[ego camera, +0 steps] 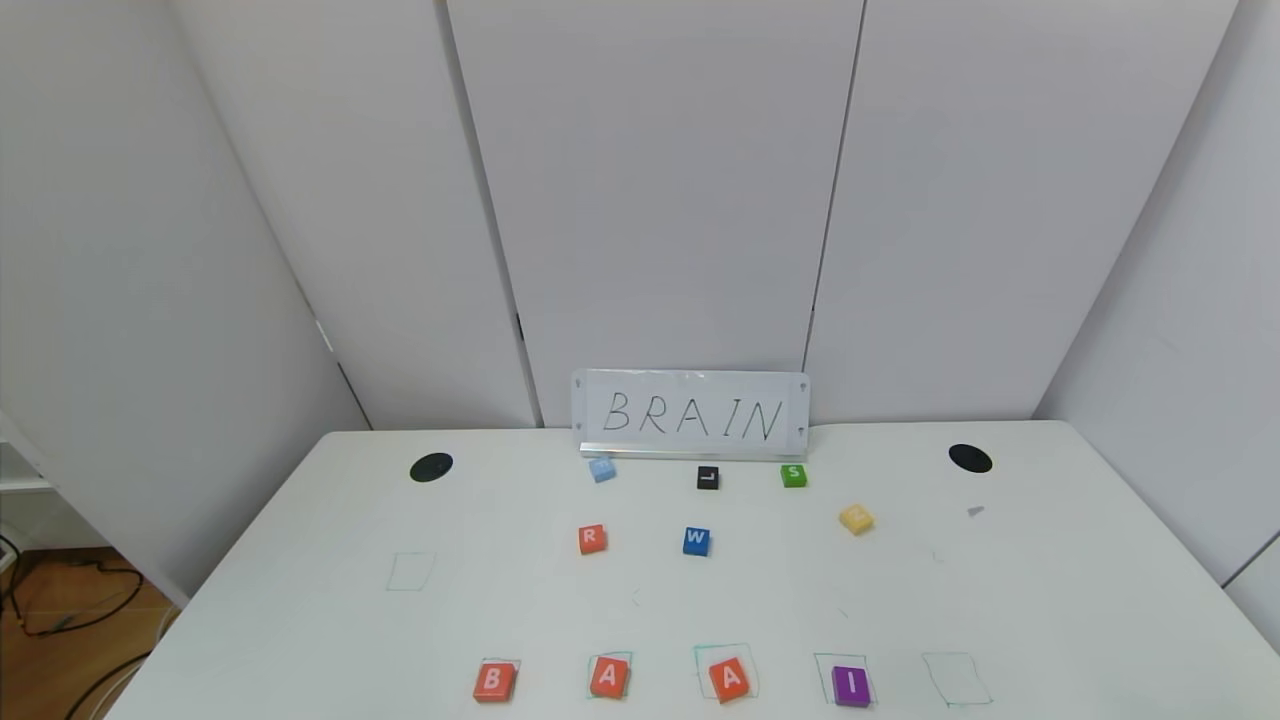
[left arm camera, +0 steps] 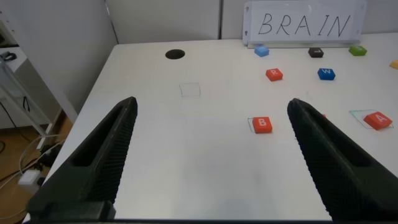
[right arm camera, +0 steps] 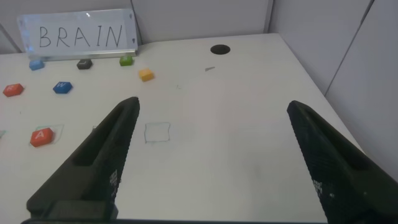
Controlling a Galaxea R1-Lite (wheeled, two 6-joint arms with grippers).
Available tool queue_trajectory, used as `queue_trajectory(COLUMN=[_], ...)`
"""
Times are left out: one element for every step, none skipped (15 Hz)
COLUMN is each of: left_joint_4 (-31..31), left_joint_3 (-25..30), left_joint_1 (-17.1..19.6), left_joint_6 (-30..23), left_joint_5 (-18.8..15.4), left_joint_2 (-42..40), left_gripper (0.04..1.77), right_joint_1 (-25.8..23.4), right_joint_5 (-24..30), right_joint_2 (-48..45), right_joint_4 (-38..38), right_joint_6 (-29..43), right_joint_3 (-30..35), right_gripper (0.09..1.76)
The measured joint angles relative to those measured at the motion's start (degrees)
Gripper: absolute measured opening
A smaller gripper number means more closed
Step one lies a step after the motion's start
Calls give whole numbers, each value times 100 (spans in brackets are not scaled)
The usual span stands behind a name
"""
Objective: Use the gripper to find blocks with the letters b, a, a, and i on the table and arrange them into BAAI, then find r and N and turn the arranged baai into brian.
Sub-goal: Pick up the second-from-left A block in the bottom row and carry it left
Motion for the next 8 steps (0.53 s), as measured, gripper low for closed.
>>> queue_trajectory(left_joint_4=[-38,-38,11,65,161,315,545,763], left_joint_3=[-15,-63,-158,-307,-527,-797,-1147,-1517], left_joint_1=[0,0,0,0,0,0,0,0], left_joint_6=[46,61,71,74,88,123,180,235], left_joint_5=[-15,-52,-83,-105,-132,-145,-158,-162], left_joint_2=[0,0,0,2,10,32,82,178], left_gripper=[172,172,172,172,172,172,172,172], right_joint_1=[-2,-5,-5,-2,-2,2,7,26], right_joint_5=[0,7,24,46,77,98,106,112], right_joint_2=[0,0,2,27,90,212,399,652], right_joint_4=[-6,7,62,182,335,491,581,667], right_joint_6=[11,46,74,88,96,101,104,104], right_joint_3=[-2,-90,-289,-556,-914,-1281,-1662,-2072], right_gripper=[171,171,171,171,171,171,171,171])
